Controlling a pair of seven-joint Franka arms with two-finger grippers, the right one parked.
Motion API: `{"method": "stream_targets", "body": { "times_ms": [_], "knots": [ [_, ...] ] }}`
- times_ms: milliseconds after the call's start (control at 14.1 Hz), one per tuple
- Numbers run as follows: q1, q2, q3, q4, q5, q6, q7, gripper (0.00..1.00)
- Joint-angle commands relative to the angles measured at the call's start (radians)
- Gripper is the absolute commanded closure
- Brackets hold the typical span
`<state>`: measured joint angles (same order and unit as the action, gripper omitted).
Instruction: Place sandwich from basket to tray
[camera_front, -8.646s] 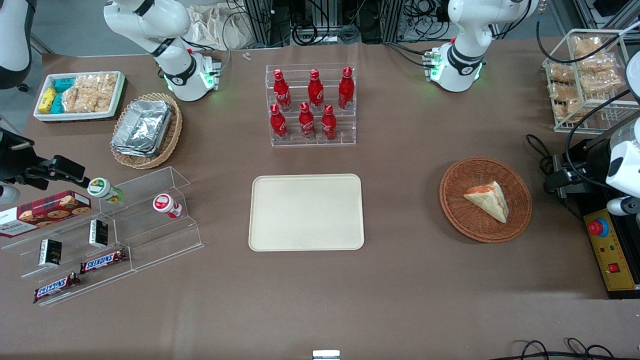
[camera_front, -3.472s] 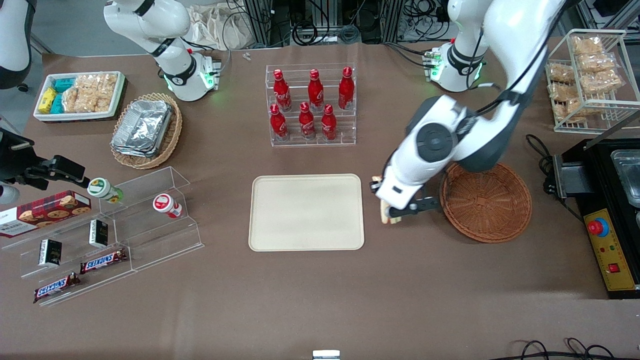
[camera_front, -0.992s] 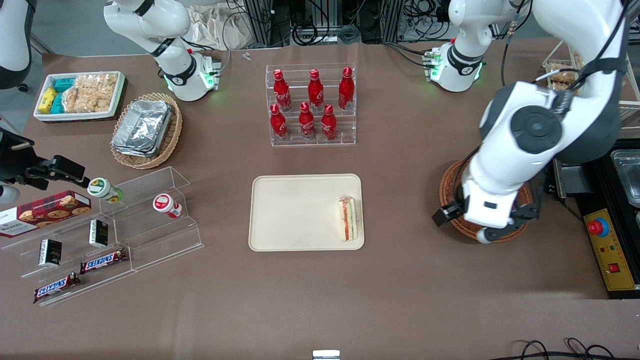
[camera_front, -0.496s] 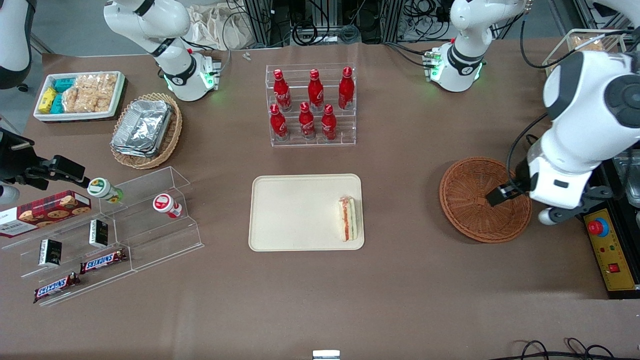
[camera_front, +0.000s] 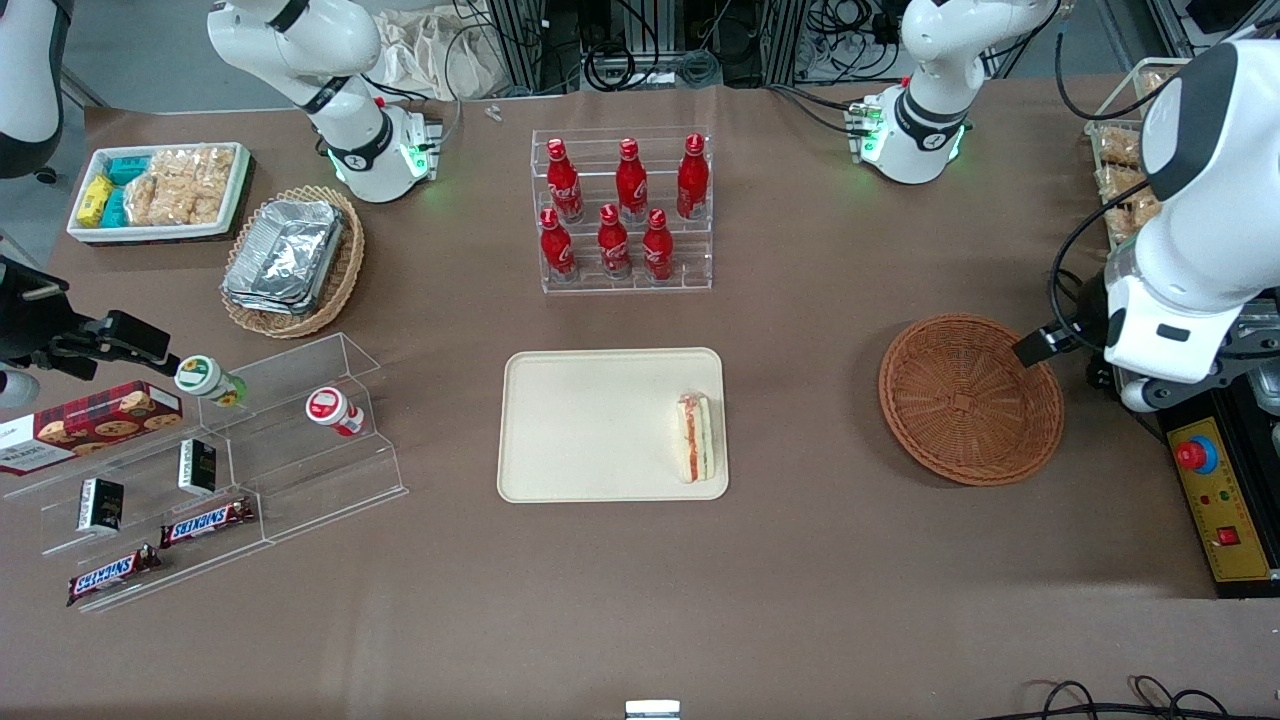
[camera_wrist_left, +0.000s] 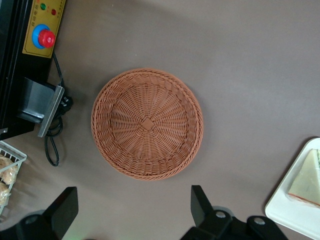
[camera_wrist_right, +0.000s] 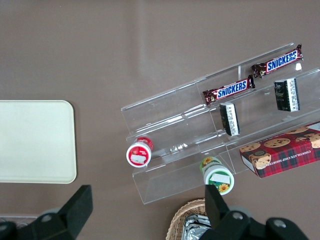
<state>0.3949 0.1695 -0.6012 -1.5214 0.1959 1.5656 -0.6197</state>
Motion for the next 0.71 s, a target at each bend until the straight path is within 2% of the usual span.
{"method": "stream_targets", "body": {
  "times_ms": [0, 142, 638],
  "knots": [
    [0.008, 0.005, 0.001, 0.036, 0.042, -0.027, 0.049, 0.00],
    [0.025, 0.011, 0.020, 0.040, 0.085, -0.030, 0.147, 0.00],
    [0.050, 0.012, 0.037, 0.058, 0.053, -0.036, 0.166, 0.00]
  ]
}}
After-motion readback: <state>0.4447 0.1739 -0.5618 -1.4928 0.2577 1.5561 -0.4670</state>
